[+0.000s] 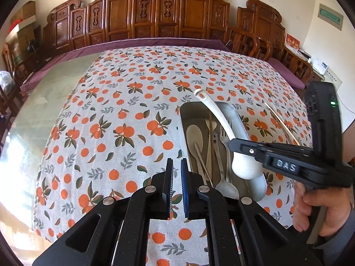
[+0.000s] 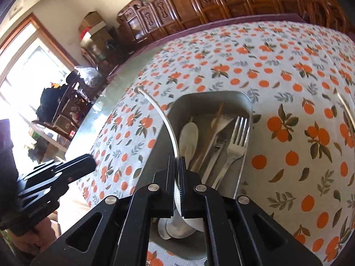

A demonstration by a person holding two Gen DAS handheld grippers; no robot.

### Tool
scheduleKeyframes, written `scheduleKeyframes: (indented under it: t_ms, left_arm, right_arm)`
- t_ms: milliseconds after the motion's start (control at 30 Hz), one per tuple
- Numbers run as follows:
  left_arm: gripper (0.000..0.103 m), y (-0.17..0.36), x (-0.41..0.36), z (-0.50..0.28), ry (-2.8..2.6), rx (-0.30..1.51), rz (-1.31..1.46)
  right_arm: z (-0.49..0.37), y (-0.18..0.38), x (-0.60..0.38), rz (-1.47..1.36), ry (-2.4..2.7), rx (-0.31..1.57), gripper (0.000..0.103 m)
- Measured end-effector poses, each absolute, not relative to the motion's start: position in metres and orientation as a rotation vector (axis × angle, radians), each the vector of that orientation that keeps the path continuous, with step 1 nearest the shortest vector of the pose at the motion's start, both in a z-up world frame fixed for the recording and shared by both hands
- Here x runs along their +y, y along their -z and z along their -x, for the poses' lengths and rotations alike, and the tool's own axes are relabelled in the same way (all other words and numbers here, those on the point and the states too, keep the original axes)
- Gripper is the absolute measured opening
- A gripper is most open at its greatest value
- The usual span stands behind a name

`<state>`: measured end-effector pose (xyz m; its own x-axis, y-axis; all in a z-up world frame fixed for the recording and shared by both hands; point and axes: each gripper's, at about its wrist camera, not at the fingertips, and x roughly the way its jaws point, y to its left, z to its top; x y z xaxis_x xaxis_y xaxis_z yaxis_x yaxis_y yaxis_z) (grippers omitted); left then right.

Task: Organize utensils
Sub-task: 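Carry the white plastic spoon into the grey tray with the right tool, then move the left tool to the loose wooden chopstick and grasp it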

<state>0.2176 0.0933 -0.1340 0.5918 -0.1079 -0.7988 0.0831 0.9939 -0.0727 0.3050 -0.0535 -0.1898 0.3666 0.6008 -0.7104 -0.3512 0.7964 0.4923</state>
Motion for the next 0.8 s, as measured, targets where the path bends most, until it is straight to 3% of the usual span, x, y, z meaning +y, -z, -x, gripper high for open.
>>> scheduleKeyframes:
  t_ms: [500,600,800]
  left_arm:
    - [0.007,0.131,0.071,-0.217,0.147,0.929,0.013]
    - [0.02,0.13,0.064,-0.216,0.152,0.921,0.007]
    - [0.027,0.129,0.041,-0.22,0.18,0.913,-0.003]
  right_arm:
    - [-0.312,0.197,-0.078,-0.233,-0.573,1.006,0.01]
    - [-0.304,0.189,-0.088,-0.196,-0.582,0.97,0.01]
    - [-0.292,0.171,-0.12,-0.11,-0.563,0.918,0.01]
